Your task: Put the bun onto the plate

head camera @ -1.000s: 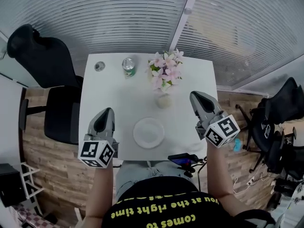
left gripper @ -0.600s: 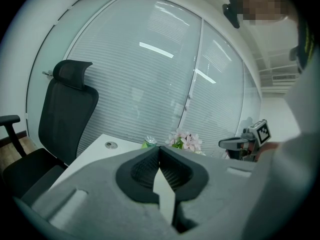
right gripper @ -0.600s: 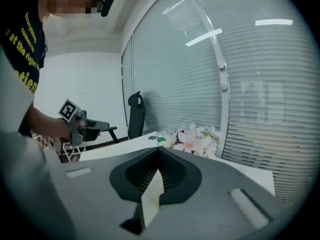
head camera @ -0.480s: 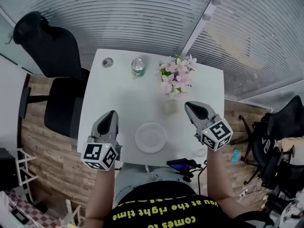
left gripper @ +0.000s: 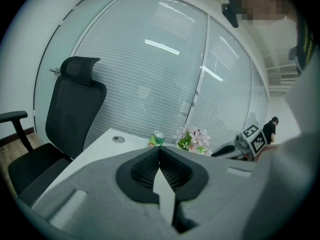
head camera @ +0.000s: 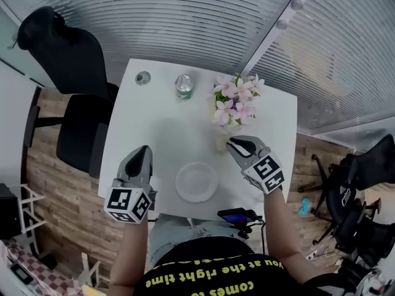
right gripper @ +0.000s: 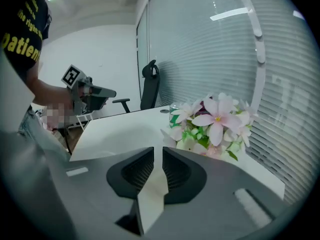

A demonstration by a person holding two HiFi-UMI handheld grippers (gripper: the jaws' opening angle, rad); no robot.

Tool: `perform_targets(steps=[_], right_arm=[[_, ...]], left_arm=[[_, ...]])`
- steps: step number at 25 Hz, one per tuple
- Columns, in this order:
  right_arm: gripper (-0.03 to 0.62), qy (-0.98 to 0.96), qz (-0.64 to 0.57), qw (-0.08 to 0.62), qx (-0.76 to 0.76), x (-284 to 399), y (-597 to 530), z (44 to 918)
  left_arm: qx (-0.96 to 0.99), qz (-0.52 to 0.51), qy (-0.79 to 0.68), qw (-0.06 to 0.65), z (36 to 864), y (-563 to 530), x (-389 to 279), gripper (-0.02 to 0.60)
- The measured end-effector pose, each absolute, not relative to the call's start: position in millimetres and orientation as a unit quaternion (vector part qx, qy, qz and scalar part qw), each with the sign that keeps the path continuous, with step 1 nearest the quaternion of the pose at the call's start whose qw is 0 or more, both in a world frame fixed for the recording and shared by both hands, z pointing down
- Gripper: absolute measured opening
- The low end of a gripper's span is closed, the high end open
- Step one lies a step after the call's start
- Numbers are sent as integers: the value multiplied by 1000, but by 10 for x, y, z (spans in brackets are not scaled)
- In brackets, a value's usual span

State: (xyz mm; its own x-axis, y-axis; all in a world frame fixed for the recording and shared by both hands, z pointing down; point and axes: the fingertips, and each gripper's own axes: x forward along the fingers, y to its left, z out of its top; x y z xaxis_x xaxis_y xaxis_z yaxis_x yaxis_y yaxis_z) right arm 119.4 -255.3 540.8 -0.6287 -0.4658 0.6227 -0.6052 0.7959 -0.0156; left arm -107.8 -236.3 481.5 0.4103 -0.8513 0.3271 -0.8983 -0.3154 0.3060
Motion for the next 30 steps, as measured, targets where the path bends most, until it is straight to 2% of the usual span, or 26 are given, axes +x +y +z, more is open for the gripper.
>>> perform_targets(steps=[16, 24, 30], right_arm=[[297, -829, -1, 545, 125, 1124, -2447, 6285], [359, -778, -56, 625, 39, 1202, -2372, 6580], [368, -764, -49, 644, -5, 1224, -2384, 6648]], left_arm=[[797, 55, -552, 239, 4977, -2450, -1152, 2], [790, 54, -560, 242, 5000, -2444, -1199, 1], [787, 52, -563, 245, 5019, -2405, -1203, 0]])
